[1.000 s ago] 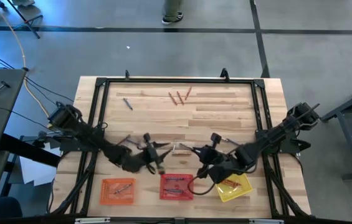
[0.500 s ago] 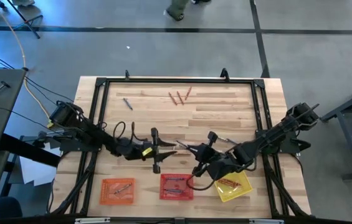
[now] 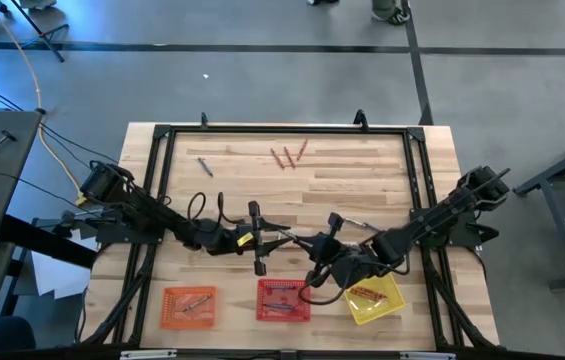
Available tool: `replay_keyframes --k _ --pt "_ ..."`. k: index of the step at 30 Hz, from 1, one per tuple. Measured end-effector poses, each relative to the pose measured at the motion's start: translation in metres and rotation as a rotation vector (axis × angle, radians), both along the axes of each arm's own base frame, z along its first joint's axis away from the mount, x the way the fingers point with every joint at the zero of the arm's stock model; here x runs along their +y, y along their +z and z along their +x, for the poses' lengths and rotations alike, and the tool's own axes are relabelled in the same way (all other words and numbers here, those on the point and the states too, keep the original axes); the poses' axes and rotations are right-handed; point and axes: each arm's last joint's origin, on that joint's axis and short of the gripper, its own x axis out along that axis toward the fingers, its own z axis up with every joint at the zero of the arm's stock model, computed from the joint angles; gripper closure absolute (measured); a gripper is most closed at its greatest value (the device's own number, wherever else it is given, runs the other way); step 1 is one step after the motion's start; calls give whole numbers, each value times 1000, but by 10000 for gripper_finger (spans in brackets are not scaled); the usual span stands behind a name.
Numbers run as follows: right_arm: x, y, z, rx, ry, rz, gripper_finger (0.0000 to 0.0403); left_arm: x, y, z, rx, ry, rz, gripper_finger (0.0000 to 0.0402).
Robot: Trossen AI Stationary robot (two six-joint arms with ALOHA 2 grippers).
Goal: Sort crayons
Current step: Put the gray crayon into the orange bin
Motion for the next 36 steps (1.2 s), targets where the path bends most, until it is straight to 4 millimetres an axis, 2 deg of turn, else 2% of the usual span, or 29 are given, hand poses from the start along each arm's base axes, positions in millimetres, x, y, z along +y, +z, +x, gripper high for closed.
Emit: replay_keyframes --k 5,11,19,24,30,33,36 --pt "-2 0 1 0 -5 1 402 0 0 0 1 0 0 310" --pt "-1 0 1 4 1 -1 402 0 0 0 -4 -5 -29 389" --pt "-2 -2 -1 27 -1 -14 397 -1 -1 0 0 -12 -41 396" --pt "-3 -2 -3 67 25 -60 348 -1 0 0 -7 -9 -42 399" --pt "-5 1 -12 131 74 -23 275 0 0 0 -5 7 -44 400" --pt "-10 2 -22 178 42 1 255 -3 -3 -2 30 74 -56 400" --pt "-14 2 -34 230 9 43 251 -13 -3 -11 107 129 -77 400"
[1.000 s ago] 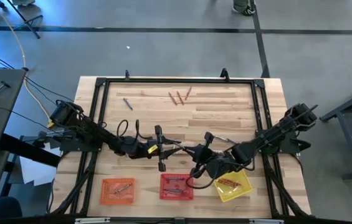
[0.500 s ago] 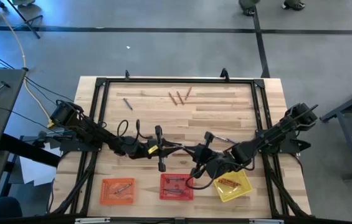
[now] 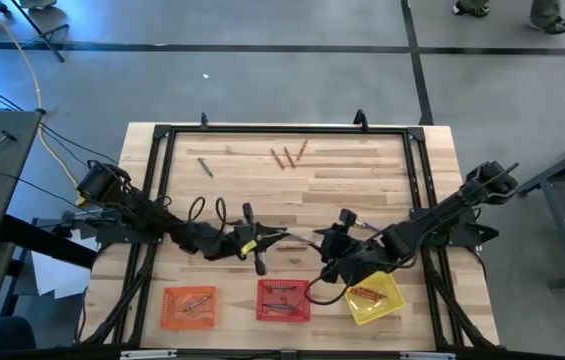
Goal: Sort crayons
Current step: Put the gray crayon into the orange bin
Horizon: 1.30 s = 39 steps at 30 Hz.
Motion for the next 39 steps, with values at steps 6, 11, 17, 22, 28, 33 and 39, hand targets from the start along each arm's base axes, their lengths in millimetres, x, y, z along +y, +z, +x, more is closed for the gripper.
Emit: replay_keyframes --k 6,11,17,22,28,33,39 --pt "-2 -6 -15 104 -35 -1 263 -30 20 -41 76 -25 -168 399" --pt "-4 -8 -18 139 -52 -9 273 -53 38 -84 66 -24 -289 398" --pt "-7 -9 -18 156 -56 -22 274 -76 37 -119 32 5 -383 397" --pt "-7 -9 -19 156 -63 -25 274 -87 36 -134 11 -34 -490 397" --pt "-11 -10 -20 185 -72 -42 274 -94 29 -145 25 -74 -631 397" --pt "-22 -12 -17 216 -111 -58 274 -96 14 -155 148 -129 -804 397" --pt "-41 -12 -11 230 -182 -57 274 -95 -7 -164 524 -144 -1081 397"
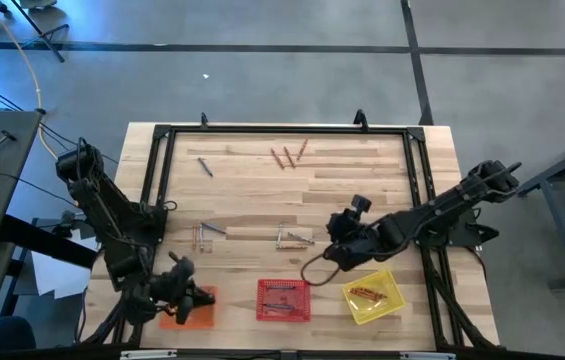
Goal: Sort crayons
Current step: Put the gray crayon into the orange bin
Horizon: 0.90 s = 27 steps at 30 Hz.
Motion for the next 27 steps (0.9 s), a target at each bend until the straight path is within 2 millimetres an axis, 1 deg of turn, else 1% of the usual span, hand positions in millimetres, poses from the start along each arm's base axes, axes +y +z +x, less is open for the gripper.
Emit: replay_keyframes --k 2,4,10,15,18,22,27 --pt "-5 0 2 -5 -20 3 274 1 -5 -4 125 -12 -68 397" --pt "-9 1 5 -17 -39 8 274 3 -9 -6 207 -9 -100 397" --pt "-18 2 11 -51 -72 27 274 6 -11 -10 289 -17 -103 397" --pt "-20 1 12 -39 -67 39 274 14 -20 -18 503 12 -111 397" --pt "-20 1 12 -39 -66 38 274 20 -23 -20 590 46 -99 397" --pt "-20 1 12 -38 -66 38 274 21 -23 -16 591 49 -109 391" --pt "-20 1 11 -37 -66 37 274 21 -22 -11 581 47 -136 368"
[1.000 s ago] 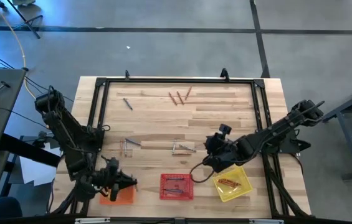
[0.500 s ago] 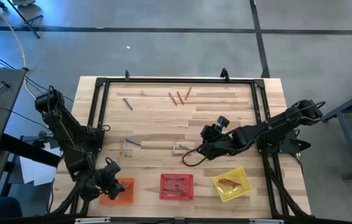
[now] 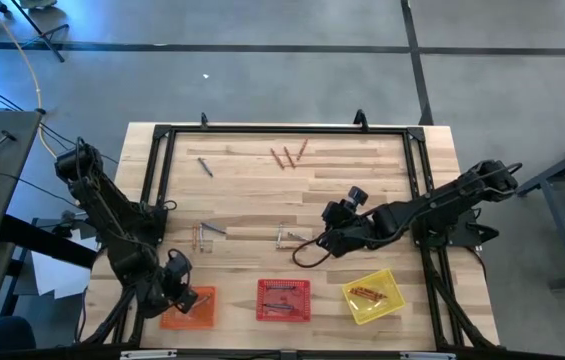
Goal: Sort crayons
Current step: Put the gray crayon into the orange bin, then put the orange crayon into the yellow bin
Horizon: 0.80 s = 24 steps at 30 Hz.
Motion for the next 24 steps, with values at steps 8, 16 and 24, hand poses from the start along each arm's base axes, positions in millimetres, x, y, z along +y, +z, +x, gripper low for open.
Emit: replay_keyframes --k 8,16,24 --pt "0 0 -1 9 0 -3 274 0 1 4 -13 12 -20 325" --pt "0 0 -1 22 18 -17 274 -9 9 11 -159 -34 -75 311" --pt "-2 0 0 37 33 -32 274 1 19 38 -483 -8 134 321"
